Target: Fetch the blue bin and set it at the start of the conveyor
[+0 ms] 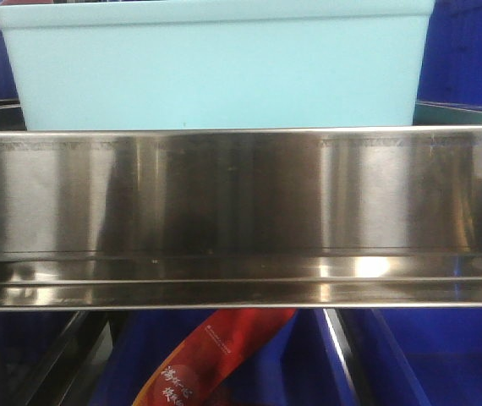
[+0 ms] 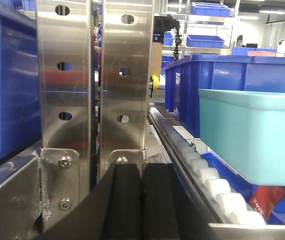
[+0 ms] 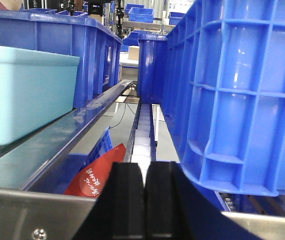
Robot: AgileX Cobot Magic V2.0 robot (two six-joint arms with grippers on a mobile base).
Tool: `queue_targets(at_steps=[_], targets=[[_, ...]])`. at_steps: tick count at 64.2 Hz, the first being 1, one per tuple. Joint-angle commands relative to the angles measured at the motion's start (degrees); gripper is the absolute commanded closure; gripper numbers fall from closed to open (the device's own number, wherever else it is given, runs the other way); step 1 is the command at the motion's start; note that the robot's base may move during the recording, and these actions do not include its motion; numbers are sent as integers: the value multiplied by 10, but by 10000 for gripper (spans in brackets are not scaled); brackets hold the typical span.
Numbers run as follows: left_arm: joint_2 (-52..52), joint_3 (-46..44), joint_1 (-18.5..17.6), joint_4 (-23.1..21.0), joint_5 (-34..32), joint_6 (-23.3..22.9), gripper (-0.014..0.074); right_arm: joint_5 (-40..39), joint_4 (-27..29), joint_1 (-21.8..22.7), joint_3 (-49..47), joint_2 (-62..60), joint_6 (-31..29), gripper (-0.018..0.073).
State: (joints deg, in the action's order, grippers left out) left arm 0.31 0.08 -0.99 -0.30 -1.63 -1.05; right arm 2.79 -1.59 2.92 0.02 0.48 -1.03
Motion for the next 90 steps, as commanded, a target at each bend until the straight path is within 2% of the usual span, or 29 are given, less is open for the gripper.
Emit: queue_targets(at_steps=[1, 62, 69, 79, 83, 90], targets=[[-3, -1, 2, -1, -8, 1, 707, -7, 1, 2, 0, -5, -5, 722], [-3, -1, 2, -1, -8, 1, 707, -7, 1, 2, 0, -5, -5, 722], [-3, -1, 2, -1, -8, 1, 707, -24, 1, 2, 0, -5, -5, 722], [-3, -1, 2, -1, -13, 1, 707, -91, 1, 2, 0, -5, -5, 722], [-3, -1, 2, -1, -5, 1, 707, -77, 1, 2, 0, -5, -5, 722], [-3, -18, 2, -1, 10, 1, 707, -3, 1, 2, -28, -5, -5, 722]])
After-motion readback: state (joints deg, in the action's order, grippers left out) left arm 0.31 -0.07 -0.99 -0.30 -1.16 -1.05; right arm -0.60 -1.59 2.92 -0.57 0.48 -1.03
